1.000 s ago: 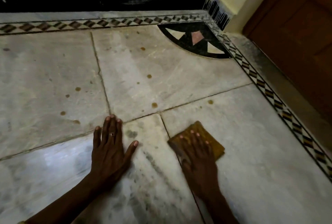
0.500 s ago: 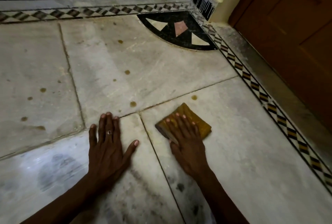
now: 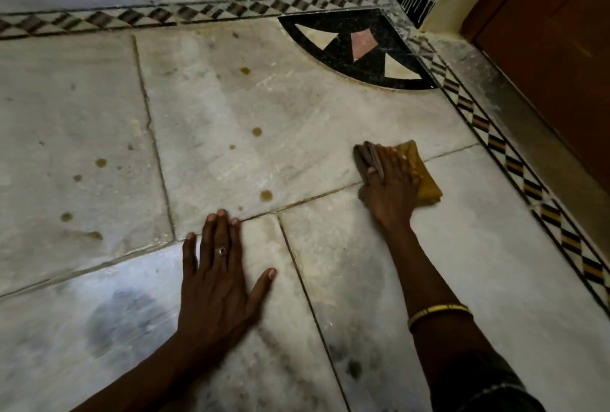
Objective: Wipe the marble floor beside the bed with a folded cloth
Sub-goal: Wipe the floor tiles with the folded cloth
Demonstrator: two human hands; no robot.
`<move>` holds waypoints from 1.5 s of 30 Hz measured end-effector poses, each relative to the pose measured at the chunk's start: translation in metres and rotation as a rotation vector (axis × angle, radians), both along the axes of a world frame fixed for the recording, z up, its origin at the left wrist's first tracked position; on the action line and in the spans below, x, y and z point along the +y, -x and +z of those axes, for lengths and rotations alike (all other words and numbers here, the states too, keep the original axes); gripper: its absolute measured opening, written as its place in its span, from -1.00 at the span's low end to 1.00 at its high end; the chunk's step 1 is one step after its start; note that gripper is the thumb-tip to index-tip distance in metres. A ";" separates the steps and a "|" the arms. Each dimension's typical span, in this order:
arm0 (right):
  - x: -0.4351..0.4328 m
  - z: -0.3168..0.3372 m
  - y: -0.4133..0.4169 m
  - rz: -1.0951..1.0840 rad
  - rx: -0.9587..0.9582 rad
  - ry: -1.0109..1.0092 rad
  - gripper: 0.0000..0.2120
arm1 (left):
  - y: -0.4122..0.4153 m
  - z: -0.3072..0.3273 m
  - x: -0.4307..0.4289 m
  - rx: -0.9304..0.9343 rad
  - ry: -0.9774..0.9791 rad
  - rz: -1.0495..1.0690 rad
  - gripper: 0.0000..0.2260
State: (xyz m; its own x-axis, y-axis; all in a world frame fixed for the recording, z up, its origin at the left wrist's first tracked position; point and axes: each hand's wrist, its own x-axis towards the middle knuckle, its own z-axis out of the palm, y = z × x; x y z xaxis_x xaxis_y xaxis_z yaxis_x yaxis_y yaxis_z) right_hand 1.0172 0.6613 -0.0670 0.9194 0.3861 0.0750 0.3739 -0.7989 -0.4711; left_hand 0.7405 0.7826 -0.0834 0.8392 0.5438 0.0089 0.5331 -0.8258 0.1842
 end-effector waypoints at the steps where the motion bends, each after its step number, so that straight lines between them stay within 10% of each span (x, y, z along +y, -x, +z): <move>1: 0.016 0.001 0.002 0.048 -0.006 -0.010 -0.46 | 0.000 0.000 0.000 -0.003 0.002 -0.001 -0.22; 16: 0.057 0.001 0.177 0.639 -0.050 0.047 -0.43 | 0.025 0.001 0.014 -0.206 0.121 -0.051 -0.10; 26: 0.093 0.009 0.144 0.313 -0.090 0.224 -0.42 | 0.053 0.004 0.069 -0.097 0.171 -0.078 0.06; 38: 0.087 -0.004 0.205 0.686 -0.199 0.335 -0.48 | 0.115 0.005 0.107 -0.126 0.194 0.004 -0.13; 45: 0.120 0.002 0.231 0.202 -0.031 0.297 -0.43 | 0.188 0.011 0.150 -0.087 0.163 0.108 -0.19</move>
State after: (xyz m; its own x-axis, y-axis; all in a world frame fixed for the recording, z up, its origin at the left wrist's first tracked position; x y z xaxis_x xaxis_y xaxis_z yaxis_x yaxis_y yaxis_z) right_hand 0.7866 0.7817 -0.0647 0.8212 0.5691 -0.0414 0.5488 -0.8076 -0.2158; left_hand 0.5529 0.9328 -0.0722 0.7761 0.6304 -0.0164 0.5928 -0.7204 0.3600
